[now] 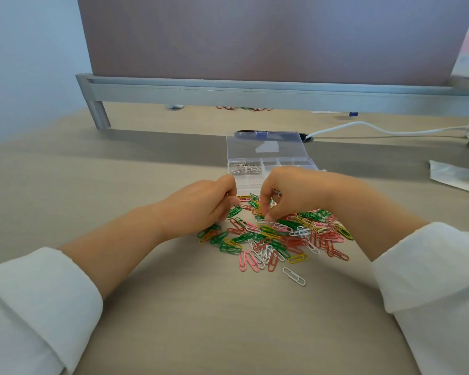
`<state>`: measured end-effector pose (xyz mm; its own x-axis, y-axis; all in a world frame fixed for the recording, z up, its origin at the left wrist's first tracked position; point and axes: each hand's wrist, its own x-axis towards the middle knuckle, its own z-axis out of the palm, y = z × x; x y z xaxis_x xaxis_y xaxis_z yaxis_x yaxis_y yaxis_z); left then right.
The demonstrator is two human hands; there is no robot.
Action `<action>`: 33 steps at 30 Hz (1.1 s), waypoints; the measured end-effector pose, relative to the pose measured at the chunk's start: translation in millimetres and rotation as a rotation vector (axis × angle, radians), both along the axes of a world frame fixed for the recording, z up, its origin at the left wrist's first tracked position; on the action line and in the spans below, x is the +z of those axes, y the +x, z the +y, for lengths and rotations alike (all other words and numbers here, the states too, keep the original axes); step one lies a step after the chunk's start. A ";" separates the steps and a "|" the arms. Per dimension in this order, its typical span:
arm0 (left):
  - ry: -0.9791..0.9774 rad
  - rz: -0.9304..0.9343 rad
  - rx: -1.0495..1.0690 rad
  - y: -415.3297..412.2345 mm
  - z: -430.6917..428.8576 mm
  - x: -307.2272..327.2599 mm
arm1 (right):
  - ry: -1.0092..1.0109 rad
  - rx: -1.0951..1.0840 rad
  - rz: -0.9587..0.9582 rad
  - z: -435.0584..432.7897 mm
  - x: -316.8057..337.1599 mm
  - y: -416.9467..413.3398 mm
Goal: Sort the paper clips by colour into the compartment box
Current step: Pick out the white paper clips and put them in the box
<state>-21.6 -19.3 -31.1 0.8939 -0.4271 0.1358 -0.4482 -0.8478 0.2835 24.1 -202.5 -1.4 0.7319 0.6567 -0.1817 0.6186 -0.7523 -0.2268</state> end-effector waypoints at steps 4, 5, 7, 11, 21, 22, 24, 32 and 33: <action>-0.037 -0.053 -0.042 -2.5 -7.1 -1.1 | -0.020 -0.002 -0.019 2.2 -1.3 -0.5; -0.022 -0.098 -0.072 -3.9 -9.0 -2.2 | -0.019 -0.004 -0.031 2.7 -1.4 -0.6; 0.029 -0.174 -0.135 -6.6 -11.8 -4.1 | -0.001 -0.001 -0.042 3.0 -1.2 -0.8; 0.218 -0.130 -0.073 -6.3 -13.5 -5.2 | 0.004 0.014 -0.025 3.1 0.0 -2.3; 0.183 -0.131 -0.053 -4.9 -9.2 -2.0 | 0.004 0.028 0.013 0.8 -1.7 2.2; 0.157 -0.129 -0.049 -4.2 -8.4 -2.1 | 0.004 0.032 0.017 0.4 -2.1 2.6; 0.120 -0.106 -0.040 -3.3 -7.3 -2.6 | 0.007 0.034 0.028 0.1 -2.8 2.9; 0.081 -0.021 -0.013 -0.4 -1.9 0.8 | 0.029 0.041 0.041 -0.2 -4.0 4.7; 0.084 -0.024 -0.010 -0.7 -1.0 1.5 | 0.021 0.037 0.039 -0.3 -4.1 5.3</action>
<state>-22.3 -20.4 -29.6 0.8866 -0.4466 0.1208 -0.4624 -0.8636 0.2010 29.4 -202.9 -5.4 0.6995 0.6874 -0.1954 0.6364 -0.7236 -0.2670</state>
